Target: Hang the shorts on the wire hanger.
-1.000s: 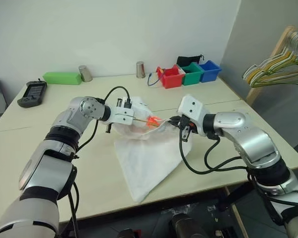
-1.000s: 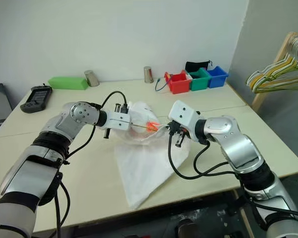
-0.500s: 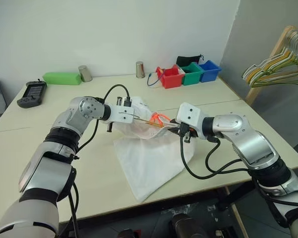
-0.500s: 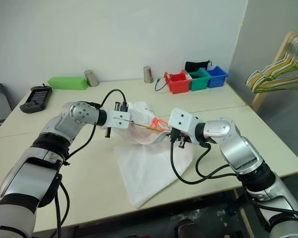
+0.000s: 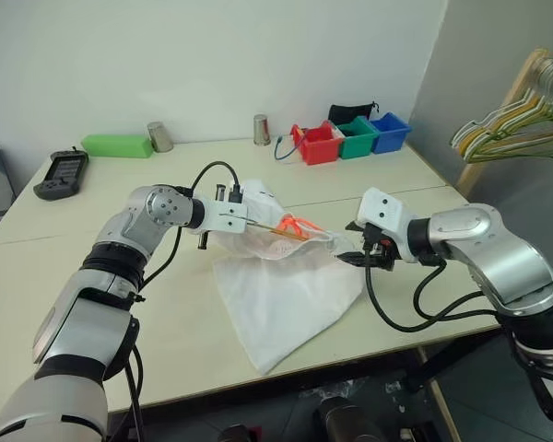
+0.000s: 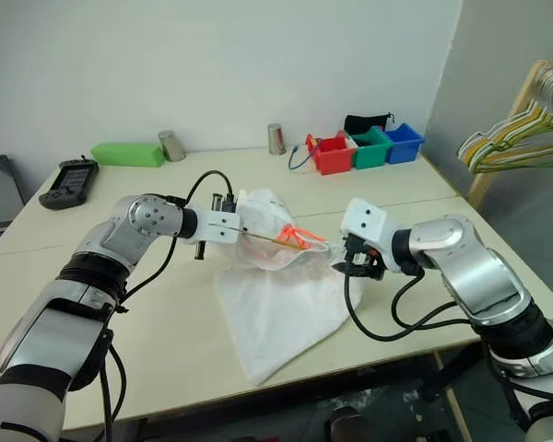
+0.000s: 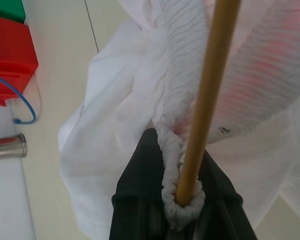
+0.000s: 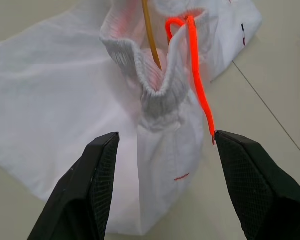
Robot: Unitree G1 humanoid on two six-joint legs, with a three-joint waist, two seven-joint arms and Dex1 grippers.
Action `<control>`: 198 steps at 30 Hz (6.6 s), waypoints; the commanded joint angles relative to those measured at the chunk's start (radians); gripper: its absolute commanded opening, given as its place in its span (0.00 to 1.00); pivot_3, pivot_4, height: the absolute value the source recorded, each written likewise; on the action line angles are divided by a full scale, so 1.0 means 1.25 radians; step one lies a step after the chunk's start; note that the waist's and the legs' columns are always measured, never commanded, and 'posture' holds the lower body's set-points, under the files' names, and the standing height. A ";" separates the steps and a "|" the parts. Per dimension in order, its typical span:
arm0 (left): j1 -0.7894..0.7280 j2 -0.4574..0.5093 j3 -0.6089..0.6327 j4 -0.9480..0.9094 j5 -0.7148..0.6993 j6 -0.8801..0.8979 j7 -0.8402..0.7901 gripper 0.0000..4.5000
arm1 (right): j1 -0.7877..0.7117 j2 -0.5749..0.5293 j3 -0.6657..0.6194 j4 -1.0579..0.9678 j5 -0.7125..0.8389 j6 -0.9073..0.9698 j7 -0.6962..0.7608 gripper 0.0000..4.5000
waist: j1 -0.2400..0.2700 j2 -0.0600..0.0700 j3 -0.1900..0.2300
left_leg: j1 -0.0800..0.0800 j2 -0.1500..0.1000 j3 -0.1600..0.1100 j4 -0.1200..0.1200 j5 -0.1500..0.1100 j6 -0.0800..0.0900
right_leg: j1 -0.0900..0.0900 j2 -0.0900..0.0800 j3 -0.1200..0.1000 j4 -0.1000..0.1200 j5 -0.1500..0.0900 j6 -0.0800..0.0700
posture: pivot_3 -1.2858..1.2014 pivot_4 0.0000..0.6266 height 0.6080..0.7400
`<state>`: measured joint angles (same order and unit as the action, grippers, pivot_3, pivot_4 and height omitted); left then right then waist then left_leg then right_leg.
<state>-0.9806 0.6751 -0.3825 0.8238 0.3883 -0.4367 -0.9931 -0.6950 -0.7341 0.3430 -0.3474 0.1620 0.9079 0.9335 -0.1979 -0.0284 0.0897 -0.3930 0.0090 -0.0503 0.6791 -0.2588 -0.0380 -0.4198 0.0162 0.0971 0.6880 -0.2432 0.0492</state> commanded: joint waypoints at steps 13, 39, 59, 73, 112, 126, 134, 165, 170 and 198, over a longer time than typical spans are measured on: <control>-0.016 0.016 0.034 -0.046 -0.024 0.030 0.009 0.02 | -0.115 0.139 0.157 0.303 -0.186 -0.158 -0.081 0.71 | 0.010 0.000 0.000 | -0.002 -0.001 0.000 0.000 0.000 0.000 | 0.000 -0.001 0.000 -0.001 0.000 0.000 | 0.49 0.00 1.00; 0.003 0.028 0.035 -0.092 -0.022 0.060 0.007 0.02 | -0.146 0.218 0.149 0.444 -0.317 -0.316 -0.067 0.01 | 0.026 0.000 0.000 | 0.000 -0.001 0.000 0.000 0.000 0.000 | 0.000 0.000 0.000 0.001 0.000 0.000 | 0.49 0.01 1.00; 0.085 0.061 0.121 -0.152 -0.179 0.046 -0.081 0.70 | -0.064 0.183 0.091 0.316 -0.301 -0.290 -0.050 0.00 | 0.026 0.000 0.000 | 0.000 0.000 -0.001 0.000 0.000 0.000 | 0.000 0.000 0.000 0.001 0.000 0.000 | 0.49 0.01 1.00; 0.132 0.084 0.195 -0.258 -0.297 0.050 -0.108 0.99 | 0.013 0.136 0.048 0.221 -0.282 -0.260 -0.029 0.00 | 0.028 0.000 -0.001 | 0.000 0.000 0.000 0.000 0.000 0.000 | 0.000 0.000 0.000 0.001 0.000 0.000 | 0.49 0.00 1.00; 0.143 -0.382 0.157 -0.619 -0.588 0.637 0.065 0.99 | 0.395 0.304 -0.570 -0.397 -0.208 0.565 -0.444 0.00 | -0.133 0.010 -0.021 | 0.007 0.000 0.000 -0.004 -0.002 -0.001 | 0.009 0.000 0.001 -0.007 -0.003 0.003 | 0.33 0.00 1.00; 0.049 -0.534 0.126 -0.453 -0.486 0.493 0.167 0.99 | 0.231 0.187 -0.677 -0.176 -0.207 0.516 -0.543 0.00 | -0.243 0.012 -0.023 | 0.010 -0.001 0.002 -0.015 -0.004 0.002 | 0.012 -0.001 0.002 -0.012 -0.008 0.002 | 0.33 0.00 1.00; 0.019 -0.574 0.115 -0.419 -0.459 0.458 0.185 0.99 | 0.144 0.154 -0.772 -0.025 -0.193 0.492 -0.560 0.00 | -0.245 0.012 -0.023 | 0.010 -0.002 0.003 -0.015 -0.005 0.004 | 0.013 -0.001 0.003 -0.012 -0.009 0.002 | 0.34 0.00 1.00; 0.016 -0.571 0.119 -0.422 -0.439 0.452 0.196 0.99 | 0.032 0.195 -0.915 0.063 -0.173 0.565 -0.646 0.00 | -0.236 0.012 -0.023 | 0.011 -0.002 0.005 -0.015 -0.005 0.004 | 0.013 -0.002 0.005 -0.013 -0.009 0.002 | 0.35 0.00 1.00; 0.021 -0.567 0.120 -0.422 -0.435 0.452 0.197 1.00 | 0.041 0.179 -0.887 0.056 -0.171 0.565 -0.651 0.28 | -0.236 0.012 -0.023 | 0.011 -0.002 0.006 -0.015 -0.005 0.005 | 0.013 -0.002 0.005 -0.013 -0.009 0.002 | 0.35 0.00 1.00; 0.087 -0.536 0.130 -0.481 -0.458 0.519 0.181 1.00 | 0.093 -0.002 -0.604 -0.228 -0.242 0.565 -0.717 0.99 | -0.238 0.012 -0.010 | 0.011 -0.001 0.007 -0.017 -0.005 0.004 | 0.013 -0.002 0.006 -0.015 -0.009 0.002 | 0.33 0.13 1.00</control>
<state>-0.8700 -0.0014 -0.2312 0.2752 -0.1608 0.1976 -0.7589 -0.5545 -0.6896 -0.4453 -0.5674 -0.1170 1.6074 0.0550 -0.4959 -0.0139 0.0770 -0.3786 0.0073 -0.0416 0.6584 -0.2654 -0.0325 -0.4039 0.0142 0.1047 0.6686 -0.2548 0.0516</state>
